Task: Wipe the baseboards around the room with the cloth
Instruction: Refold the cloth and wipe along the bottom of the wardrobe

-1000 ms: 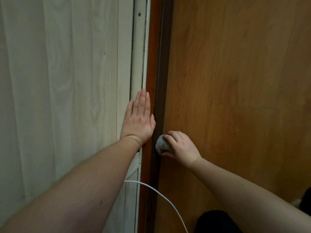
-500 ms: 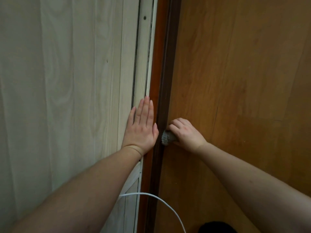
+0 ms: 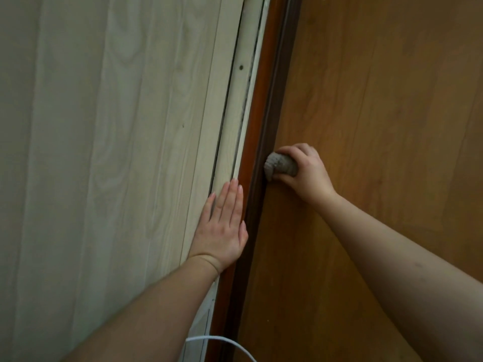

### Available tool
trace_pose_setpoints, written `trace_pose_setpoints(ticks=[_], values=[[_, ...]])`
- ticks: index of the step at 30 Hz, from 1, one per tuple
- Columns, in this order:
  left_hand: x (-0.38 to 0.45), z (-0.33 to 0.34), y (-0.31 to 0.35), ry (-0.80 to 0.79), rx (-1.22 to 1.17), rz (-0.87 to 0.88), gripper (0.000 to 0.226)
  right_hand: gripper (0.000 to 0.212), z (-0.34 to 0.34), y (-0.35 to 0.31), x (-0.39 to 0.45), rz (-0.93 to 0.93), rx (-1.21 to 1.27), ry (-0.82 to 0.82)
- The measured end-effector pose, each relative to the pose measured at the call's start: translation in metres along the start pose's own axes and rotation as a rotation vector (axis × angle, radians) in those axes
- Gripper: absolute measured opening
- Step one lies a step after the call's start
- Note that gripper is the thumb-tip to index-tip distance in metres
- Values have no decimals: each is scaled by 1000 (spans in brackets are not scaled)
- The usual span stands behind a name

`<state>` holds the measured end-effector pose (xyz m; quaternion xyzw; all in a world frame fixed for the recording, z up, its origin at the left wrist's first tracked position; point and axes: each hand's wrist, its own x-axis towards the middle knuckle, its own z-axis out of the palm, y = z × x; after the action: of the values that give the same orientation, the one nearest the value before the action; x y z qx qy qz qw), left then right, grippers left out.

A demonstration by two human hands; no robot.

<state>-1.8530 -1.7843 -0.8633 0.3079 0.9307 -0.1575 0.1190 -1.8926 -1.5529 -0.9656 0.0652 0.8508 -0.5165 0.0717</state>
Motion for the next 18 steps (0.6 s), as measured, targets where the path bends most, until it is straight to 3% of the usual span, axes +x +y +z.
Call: trace_pose_setpoints(ticks=[6, 13, 18], values=[[0, -1, 0, -31, 21, -5, 75, 62, 25, -9, -69, 51, 188, -23], [0, -1, 1, -30, 15, -9, 75, 52, 68, -14, -161, 7, 146, -104], [1, -2, 1, -24, 14, -8, 75, 51, 81, -30, -168, 45, 162, -77]])
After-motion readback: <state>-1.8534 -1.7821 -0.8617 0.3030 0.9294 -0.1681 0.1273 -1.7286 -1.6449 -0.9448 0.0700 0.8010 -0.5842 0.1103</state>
